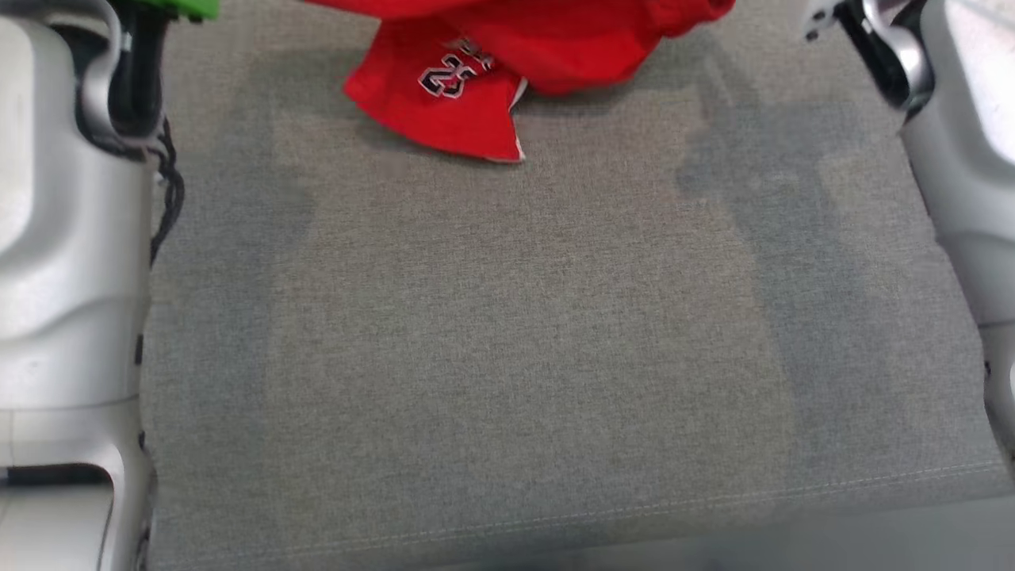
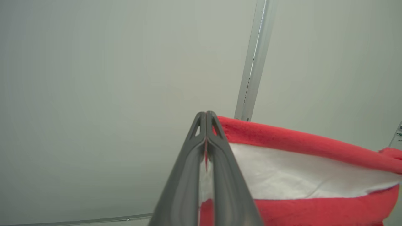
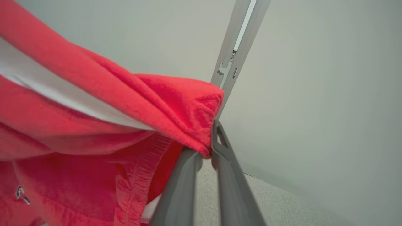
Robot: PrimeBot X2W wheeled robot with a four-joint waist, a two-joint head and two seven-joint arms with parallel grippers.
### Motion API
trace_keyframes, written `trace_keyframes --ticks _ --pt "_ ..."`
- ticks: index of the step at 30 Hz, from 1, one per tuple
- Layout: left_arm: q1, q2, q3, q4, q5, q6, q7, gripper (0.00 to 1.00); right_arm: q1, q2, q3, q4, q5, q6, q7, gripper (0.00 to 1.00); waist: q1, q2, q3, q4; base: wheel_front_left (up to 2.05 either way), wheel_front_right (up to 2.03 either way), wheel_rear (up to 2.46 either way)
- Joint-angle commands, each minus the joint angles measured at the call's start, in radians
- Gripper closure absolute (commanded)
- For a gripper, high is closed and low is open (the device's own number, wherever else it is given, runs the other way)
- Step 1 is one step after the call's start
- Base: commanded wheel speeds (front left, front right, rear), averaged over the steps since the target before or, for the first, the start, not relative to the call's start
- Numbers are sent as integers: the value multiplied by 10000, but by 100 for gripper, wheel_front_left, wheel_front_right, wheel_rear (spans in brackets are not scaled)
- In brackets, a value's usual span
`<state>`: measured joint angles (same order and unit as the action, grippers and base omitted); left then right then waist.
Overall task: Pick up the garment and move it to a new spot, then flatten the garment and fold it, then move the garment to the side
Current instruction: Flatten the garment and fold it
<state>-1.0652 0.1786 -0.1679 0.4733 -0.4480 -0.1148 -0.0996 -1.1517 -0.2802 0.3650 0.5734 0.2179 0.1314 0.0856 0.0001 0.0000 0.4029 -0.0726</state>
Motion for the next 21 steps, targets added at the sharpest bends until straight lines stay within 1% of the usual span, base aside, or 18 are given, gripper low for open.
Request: trace_keyframes --ticks 1,3,7,10,13,15,17,21 --pt "-582 159 102 42 -5 39 -139 100 -607 84 -229 271 -137 -16 -124 100 -1 0 1063 -436 0 0 0" --pt "-1309 201 228 67 -75 27 -330 100 -1414 179 -447 648 -459 -18 -300 100 -1 0 1329 -462 0 0 0" --pt "-2560 300 294 58 125 -3 -964 100 -2672 453 -1049 1278 -1373 -18 -902 100 -1 0 1676 -485 0 0 0" --pt "-3246 177 304 -72 281 2 -1361 100 -3372 539 -1532 1542 -2187 -19 -1433 100 -1 0 1834 -421 0 0 0" --pt "-3532 -79 445 -342 274 33 -1595 100 -3729 656 -2160 1686 -2934 -19 -2063 100 -1 0 1969 -315 0 0 0" --pt "-3413 -313 514 -550 180 16 -1630 100 -3730 736 -2422 1768 -3397 -19 -2398 100 -1 0 2107 -211 0 0 0" --pt "-2811 -570 409 -534 -81 -57 -1654 100 -3301 816 -2395 2020 -3706 -18 -2544 100 -1 0 2208 -70 0 0 0" --pt "-1635 -805 41 -425 -398 -133 -1658 100 -2483 841 -1946 2575 -3571 -18 -2395 100 -1 0 2262 281 0 0 0"
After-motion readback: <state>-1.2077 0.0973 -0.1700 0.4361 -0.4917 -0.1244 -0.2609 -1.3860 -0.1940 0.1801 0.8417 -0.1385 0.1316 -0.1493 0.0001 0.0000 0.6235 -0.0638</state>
